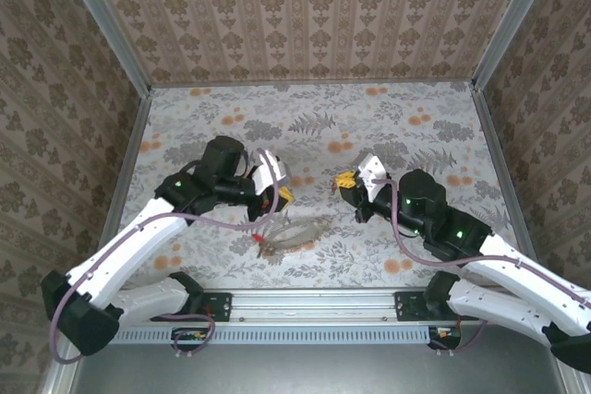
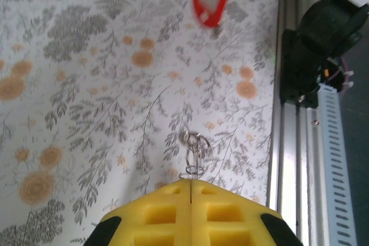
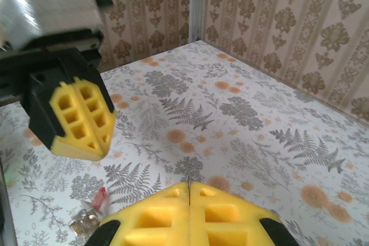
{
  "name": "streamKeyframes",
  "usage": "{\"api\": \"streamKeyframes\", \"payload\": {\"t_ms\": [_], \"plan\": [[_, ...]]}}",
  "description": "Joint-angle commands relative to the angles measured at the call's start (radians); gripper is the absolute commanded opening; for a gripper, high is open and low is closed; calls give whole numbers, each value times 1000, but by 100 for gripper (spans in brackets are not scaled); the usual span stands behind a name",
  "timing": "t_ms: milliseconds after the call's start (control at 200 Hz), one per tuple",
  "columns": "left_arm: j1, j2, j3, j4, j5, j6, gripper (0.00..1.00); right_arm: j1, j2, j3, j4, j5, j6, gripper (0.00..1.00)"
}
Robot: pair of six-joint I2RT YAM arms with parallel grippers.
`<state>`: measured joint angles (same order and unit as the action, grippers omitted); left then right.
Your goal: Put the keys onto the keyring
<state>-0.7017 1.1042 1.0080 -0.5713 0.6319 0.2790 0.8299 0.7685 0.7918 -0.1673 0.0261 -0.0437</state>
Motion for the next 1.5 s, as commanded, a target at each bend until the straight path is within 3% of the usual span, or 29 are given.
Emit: {"api": "streamKeyframes", "payload": {"t_ms": [0,330,500,635,805,1105,1145,1190,1495], "plan": [[-1,91,28,31,-51,-29,0,-28,-39,-25,3,-5,21,0],[3,253,100,20,-143,-83,0,-178,-36,-89,-8,-73,58,0],[0,276,111,17,-152,-91,18,-331,27,-122,34,-169,141,0],[1,411,202,-9,-144,-86,31,-407,91,-122,40,-203,179,0],[-3,633,365,-76,-123,-62,36,-478,115,-146,38,-246,216,0],[-27,840,483,-116,-47,-17,39,-546,102,-177,32,-303,226,0],[-29,858,487,-126,-35,-8,48,-551,106,-182,38,-311,229,0],[-30,877,495,-138,-28,2,51,-555,109,-186,47,-317,234,0],[-42,968,546,-168,-7,38,49,-579,107,-209,62,-341,247,0]]}}
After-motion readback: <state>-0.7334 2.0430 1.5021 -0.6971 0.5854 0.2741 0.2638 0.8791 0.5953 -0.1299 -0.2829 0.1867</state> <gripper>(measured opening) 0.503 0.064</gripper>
